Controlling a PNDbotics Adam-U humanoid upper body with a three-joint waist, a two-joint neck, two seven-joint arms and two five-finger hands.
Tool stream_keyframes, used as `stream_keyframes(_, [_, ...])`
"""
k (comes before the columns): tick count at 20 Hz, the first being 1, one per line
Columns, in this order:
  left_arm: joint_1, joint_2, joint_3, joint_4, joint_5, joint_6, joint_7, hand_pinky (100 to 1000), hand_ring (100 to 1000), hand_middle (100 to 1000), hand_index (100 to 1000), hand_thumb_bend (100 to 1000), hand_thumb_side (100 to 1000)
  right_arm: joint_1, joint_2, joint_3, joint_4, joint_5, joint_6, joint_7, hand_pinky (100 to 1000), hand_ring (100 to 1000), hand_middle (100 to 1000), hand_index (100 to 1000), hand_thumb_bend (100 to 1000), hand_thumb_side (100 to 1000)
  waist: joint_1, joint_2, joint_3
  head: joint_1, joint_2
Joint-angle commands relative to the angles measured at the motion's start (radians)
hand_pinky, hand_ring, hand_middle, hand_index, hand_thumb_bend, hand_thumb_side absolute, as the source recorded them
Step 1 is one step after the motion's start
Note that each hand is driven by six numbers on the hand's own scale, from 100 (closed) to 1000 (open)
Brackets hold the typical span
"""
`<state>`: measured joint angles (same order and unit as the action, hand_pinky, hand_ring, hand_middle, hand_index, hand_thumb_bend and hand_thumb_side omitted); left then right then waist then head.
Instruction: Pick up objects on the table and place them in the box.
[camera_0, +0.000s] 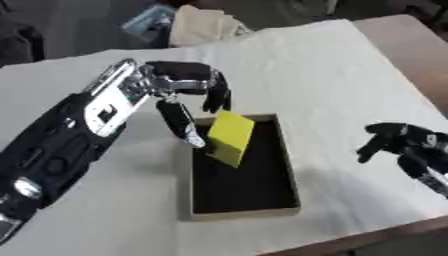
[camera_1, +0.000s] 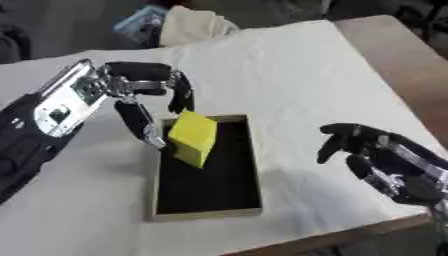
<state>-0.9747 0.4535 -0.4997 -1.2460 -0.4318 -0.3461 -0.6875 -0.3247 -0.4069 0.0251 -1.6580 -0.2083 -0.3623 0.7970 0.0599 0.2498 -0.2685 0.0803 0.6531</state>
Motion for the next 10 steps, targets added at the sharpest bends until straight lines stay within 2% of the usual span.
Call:
stream_keyframes(1, [-0.012, -0.005, 0.002, 0.008, -0.017, -0.012, -0.009, 707, 523, 491, 670, 635, 302, -0.011, -0.008, -0.002, -0.016, 0.004, -0.114, 0.11, 781, 663, 635, 920, 100, 658, -0.009, -0.014, -0.003, -0.001, -0.011])
stream_keyframes(5, [-0.007, -0.011, 0.003, 0.007, -0.029, -0.026, 0.008, 741, 608, 588, 746, 776, 316, -0.011, -0.007, -0.002, -0.016, 0.003, -0.114, 0.11, 780, 663, 633, 919, 100, 658, -0.011, -0.015, -0.001, -0.001, -0.013])
stream_keyframes(6, [-0.005, -0.011, 0.004, 0.005, -0.031, -0.028, 0.014, 754, 628, 614, 769, 839, 318, -0.01, -0.007, -0.002, -0.016, 0.003, -0.114, 0.11, 780, 663, 633, 918, 100, 656, -0.011, -0.015, 0.0, -0.001, -0.014])
stream_keyframes(10, [0.002, -0.006, 0.009, -0.006, -0.022, -0.029, 0.022, 787, 668, 667, 816, 931, 325, -0.009, -0.007, -0.003, -0.016, 0.002, -0.114, 0.11, 781, 664, 633, 918, 100, 653, -0.013, -0.018, 0.004, -0.002, -0.014])
